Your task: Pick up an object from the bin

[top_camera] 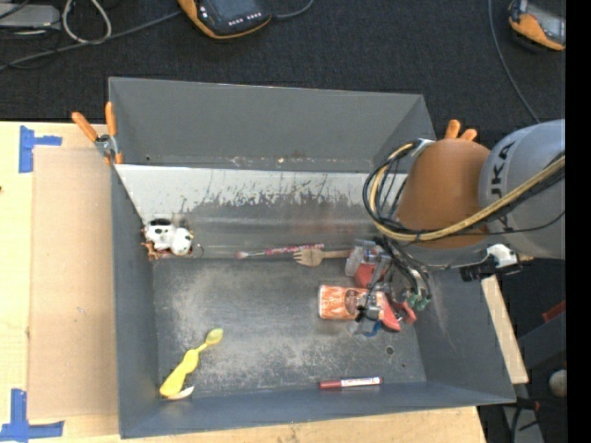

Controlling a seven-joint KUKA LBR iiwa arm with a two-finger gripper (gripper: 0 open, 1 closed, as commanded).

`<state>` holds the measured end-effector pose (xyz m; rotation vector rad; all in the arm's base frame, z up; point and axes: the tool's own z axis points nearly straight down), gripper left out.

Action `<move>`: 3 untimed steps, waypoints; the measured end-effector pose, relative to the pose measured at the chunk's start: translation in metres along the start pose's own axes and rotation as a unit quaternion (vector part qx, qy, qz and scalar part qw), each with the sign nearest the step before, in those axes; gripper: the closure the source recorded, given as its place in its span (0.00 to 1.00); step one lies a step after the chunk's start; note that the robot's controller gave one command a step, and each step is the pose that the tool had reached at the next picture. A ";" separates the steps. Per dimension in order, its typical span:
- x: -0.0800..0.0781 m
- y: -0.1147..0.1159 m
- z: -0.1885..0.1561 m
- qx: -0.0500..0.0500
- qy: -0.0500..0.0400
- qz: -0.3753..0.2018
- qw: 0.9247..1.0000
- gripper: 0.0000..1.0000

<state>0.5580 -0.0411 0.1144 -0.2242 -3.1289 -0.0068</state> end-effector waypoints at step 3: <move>-0.016 0.002 0.045 0.000 0.003 0.021 1.000 1.00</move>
Offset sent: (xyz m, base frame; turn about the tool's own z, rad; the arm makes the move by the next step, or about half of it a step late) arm 0.0157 -0.0002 -0.0444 0.0402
